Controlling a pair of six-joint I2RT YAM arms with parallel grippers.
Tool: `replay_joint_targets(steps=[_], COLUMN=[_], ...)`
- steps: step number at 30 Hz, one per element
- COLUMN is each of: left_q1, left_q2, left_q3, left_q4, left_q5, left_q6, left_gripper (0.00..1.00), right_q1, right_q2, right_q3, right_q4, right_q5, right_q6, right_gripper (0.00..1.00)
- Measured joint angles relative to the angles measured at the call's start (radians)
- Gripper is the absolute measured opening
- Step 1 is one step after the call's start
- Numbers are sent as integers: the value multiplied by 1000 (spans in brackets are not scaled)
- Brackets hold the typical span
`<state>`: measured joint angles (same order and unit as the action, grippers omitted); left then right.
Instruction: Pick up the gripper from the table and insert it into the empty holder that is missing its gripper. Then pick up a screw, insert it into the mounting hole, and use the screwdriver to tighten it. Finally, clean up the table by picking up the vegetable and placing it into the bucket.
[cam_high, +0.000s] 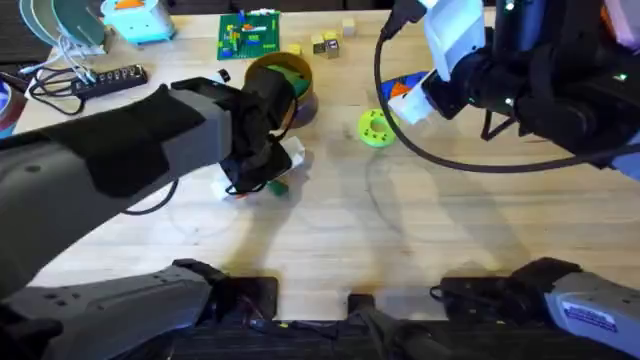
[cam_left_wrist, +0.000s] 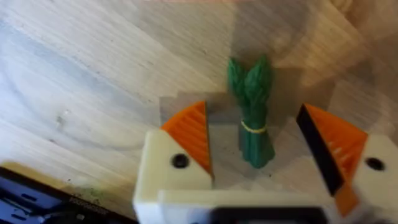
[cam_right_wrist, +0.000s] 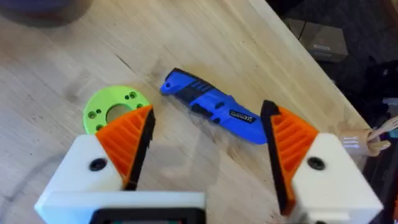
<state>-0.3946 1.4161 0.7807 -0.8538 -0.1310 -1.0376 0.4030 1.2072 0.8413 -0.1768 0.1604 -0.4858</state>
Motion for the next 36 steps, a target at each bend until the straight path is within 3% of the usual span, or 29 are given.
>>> replay_joint_targets(steps=[1,6,7,10,14,19,22,26,33,36], left_q1=[0,1,1,1,1,1,1,1,1,1], left_q2=[4,5,5,5,-1,-42,-62,-72,-60,-33], left_q3=[0,0,0,4,48,211,337,440,451,451], left_q4=[13,47,45,0,-177,-365,-414,-346,-65,-4], left_q5=[2,5,5,7,8,7,7,-19,-116,-179], left_q6=[-9,-19,-19,-23,-58,-82,-88,-94,-101,-101], left_gripper=[898,145,43,19,19,18,18,17,16,16], right_q1=[0,0,0,0,0,0,0,0,0,0], right_q2=[0,0,0,0,0,0,0,0,0,0], right_q3=[0,0,0,0,0,0,0,0,0,0], right_q4=[0,0,0,-6,-27,-37,-37,-37,-37,-37], right_q5=[0,0,0,0,0,0,0,0,0,0], right_q6=[0,0,0,0,0,0,0,0,0,0], right_gripper=[991,991,991,991,991,991,991,990,991,991])
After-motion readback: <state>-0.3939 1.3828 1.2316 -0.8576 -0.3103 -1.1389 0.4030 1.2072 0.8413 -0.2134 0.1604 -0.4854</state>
